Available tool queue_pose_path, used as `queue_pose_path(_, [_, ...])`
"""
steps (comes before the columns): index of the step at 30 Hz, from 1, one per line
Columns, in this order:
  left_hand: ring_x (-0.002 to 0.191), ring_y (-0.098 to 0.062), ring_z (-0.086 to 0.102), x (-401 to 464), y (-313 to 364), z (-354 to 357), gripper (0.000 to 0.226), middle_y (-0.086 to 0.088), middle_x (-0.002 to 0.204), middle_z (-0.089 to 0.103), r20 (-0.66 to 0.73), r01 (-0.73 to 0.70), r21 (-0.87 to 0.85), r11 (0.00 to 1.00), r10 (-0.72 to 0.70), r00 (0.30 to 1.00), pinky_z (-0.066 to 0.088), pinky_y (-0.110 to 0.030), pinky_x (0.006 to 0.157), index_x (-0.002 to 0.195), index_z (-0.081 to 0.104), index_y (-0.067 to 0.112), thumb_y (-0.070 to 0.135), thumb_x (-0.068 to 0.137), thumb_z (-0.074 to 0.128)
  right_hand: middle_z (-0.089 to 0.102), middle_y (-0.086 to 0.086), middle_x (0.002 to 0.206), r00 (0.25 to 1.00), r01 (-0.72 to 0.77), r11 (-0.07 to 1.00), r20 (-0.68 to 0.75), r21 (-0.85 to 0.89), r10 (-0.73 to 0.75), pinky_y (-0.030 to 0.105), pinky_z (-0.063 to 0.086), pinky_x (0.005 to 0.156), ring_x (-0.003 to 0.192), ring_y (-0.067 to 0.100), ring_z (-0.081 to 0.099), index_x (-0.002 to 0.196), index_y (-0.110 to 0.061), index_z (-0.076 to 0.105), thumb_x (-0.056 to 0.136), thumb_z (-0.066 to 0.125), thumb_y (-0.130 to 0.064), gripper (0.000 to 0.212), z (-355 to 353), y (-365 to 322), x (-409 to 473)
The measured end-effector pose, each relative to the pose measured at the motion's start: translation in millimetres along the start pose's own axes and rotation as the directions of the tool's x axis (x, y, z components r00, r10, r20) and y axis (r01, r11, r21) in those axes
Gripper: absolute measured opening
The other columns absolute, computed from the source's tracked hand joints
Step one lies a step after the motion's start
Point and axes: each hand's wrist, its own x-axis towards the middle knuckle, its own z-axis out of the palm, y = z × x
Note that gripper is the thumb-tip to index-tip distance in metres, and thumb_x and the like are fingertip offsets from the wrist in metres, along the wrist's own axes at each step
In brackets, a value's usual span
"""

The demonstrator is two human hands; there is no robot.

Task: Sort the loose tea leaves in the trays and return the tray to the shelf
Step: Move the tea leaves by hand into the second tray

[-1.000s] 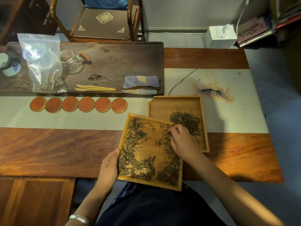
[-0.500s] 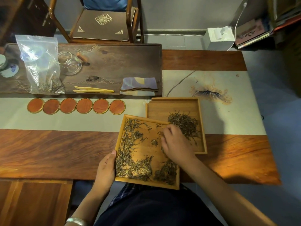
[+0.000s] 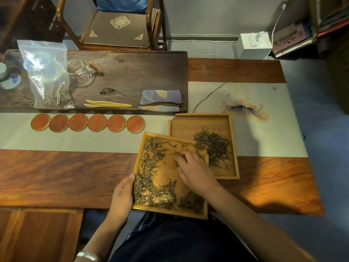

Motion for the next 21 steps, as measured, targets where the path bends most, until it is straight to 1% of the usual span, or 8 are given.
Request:
queue_pose_path(3, [0.078, 0.004, 0.069, -1, 1, 0, 0.034, 0.015, 0.086, 0.076, 0.001, -0.012, 0.008, 1.000, 0.012, 1.000, 0.047, -0.004, 0.063, 0.095, 0.070, 0.021, 0.022, 0.104, 0.037, 0.045, 0.012, 0.136, 0.998, -0.031, 0.999, -0.056, 0.011, 0.032, 0.040, 0.046, 0.098, 0.125, 0.026, 0.044, 0.128, -0.013, 0.051, 0.096, 0.048, -0.025, 0.034, -5, 5, 0])
queue_pose_path(5, [0.078, 0.005, 0.069, -1, 2, 0, 0.034, 0.016, 0.086, 0.076, 0.002, -0.021, 0.009, 1.000, 0.021, 1.000, 0.046, -0.003, 0.063, 0.095, 0.070, 0.022, 0.023, 0.104, 0.037, 0.045, 0.012, 0.138, 0.997, 0.018, 1.000, -0.074, 0.014, -0.017, 0.040, 0.044, 0.101, 0.127, 0.027, 0.043, 0.129, -0.013, 0.051, 0.096, 0.048, -0.028, 0.037, -8, -2, 4])
queue_pose_path(9, [0.078, 0.005, 0.069, 1, 3, 3, 0.035, 0.016, 0.086, 0.076, 0.014, -0.035, 0.013, 0.999, 0.035, 0.999, 0.047, -0.004, 0.063, 0.093, 0.070, 0.024, 0.021, 0.104, 0.037, 0.032, 0.015, 0.151, 0.991, 0.130, 0.991, -0.020, 0.024, -0.129, 0.046, 0.029, 0.112, 0.138, 0.030, 0.029, 0.144, -0.017, 0.034, 0.096, 0.047, -0.032, 0.052, -8, -24, 19])
queue_pose_path(11, [0.080, 0.003, 0.069, 1, 4, 5, 0.035, 0.015, 0.088, 0.076, 0.021, -0.033, 0.018, 0.999, 0.033, 0.999, 0.047, -0.005, 0.064, 0.094, 0.070, 0.024, 0.021, 0.104, 0.037, 0.024, 0.014, 0.155, 0.992, 0.128, 0.992, 0.013, 0.003, -0.128, 0.046, 0.022, 0.114, 0.142, 0.031, 0.021, 0.147, -0.020, 0.027, 0.097, 0.044, -0.037, 0.055, -6, -30, 26])
queue_pose_path(13, [0.082, 0.002, 0.069, 2, 4, 4, 0.034, 0.014, 0.089, 0.076, 0.023, -0.029, 0.016, 0.999, 0.028, 0.999, 0.047, -0.005, 0.065, 0.096, 0.070, 0.024, 0.021, 0.104, 0.037, 0.022, 0.013, 0.156, 0.993, 0.115, 0.993, 0.030, -0.013, -0.115, 0.046, 0.020, 0.115, 0.142, 0.032, 0.019, 0.147, -0.020, 0.028, 0.098, 0.042, -0.039, 0.055, -5, -33, 30])
queue_pose_path(15, [0.083, 0.002, 0.069, 2, 4, 3, 0.034, 0.014, 0.090, 0.076, 0.022, -0.024, 0.015, 1.000, 0.024, 0.999, 0.047, -0.005, 0.066, 0.097, 0.070, 0.024, 0.021, 0.104, 0.037, 0.025, 0.014, 0.154, 0.994, 0.107, 0.994, 0.025, -0.014, -0.107, 0.047, 0.023, 0.114, 0.141, 0.032, 0.023, 0.145, -0.018, 0.032, 0.098, 0.043, -0.036, 0.051, -4, -32, 30])
queue_pose_path(18, [0.082, -0.001, 0.069, 1, 2, 1, 0.034, 0.012, 0.089, 0.076, 0.011, -0.020, 0.019, 1.000, 0.020, 1.000, 0.047, -0.005, 0.064, 0.095, 0.071, 0.022, 0.022, 0.104, 0.038, 0.035, 0.017, 0.148, 0.996, 0.088, 0.996, 0.013, 0.000, -0.088, 0.047, 0.035, 0.108, 0.135, 0.032, 0.036, 0.138, -0.014, 0.042, 0.097, 0.048, -0.027, 0.043, -4, -25, 23])
queue_pose_path(21, [0.079, 0.002, 0.069, -1, -1, 0, 0.035, 0.014, 0.087, 0.076, 0.014, -0.016, 0.026, 1.000, 0.016, 1.000, 0.046, -0.004, 0.062, 0.095, 0.071, 0.019, 0.023, 0.104, 0.037, 0.047, 0.018, 0.137, 0.998, 0.060, 0.998, -0.014, -0.029, -0.060, 0.046, 0.050, 0.094, 0.123, 0.033, 0.048, 0.125, -0.008, 0.053, 0.094, 0.052, -0.019, 0.033, -5, -13, 13])
